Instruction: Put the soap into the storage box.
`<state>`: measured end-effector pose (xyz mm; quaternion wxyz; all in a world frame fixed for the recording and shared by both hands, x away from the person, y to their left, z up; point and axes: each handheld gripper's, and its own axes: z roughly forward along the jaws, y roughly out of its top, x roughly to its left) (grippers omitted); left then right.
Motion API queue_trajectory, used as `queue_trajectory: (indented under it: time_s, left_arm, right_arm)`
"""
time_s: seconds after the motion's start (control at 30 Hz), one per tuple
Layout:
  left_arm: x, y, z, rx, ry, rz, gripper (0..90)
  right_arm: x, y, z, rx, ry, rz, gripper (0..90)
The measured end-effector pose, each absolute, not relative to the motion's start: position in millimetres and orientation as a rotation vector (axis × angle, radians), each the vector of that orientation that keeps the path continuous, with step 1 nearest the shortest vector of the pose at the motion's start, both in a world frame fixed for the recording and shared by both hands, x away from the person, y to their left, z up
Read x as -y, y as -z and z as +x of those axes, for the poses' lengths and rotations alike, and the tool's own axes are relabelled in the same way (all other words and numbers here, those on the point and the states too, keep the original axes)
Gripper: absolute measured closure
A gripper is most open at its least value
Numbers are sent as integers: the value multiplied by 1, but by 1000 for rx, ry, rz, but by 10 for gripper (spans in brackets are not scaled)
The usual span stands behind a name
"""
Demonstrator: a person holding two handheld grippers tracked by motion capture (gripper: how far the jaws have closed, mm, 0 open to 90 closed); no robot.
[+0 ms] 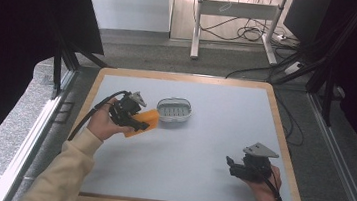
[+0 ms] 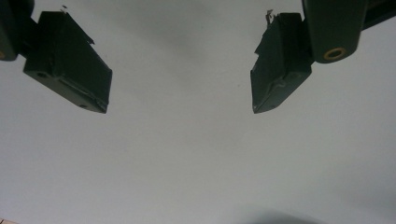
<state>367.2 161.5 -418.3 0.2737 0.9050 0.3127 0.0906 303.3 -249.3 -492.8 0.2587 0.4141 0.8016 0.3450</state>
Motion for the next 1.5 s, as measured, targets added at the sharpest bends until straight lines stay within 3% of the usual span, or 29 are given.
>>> queue_trajectory:
  time_s: [1.5]
  left_arm:
    - [-140,401,400,-783,-293,2458,621]
  right_arm:
    - [252,494,304,-2164,-925,1129,210]
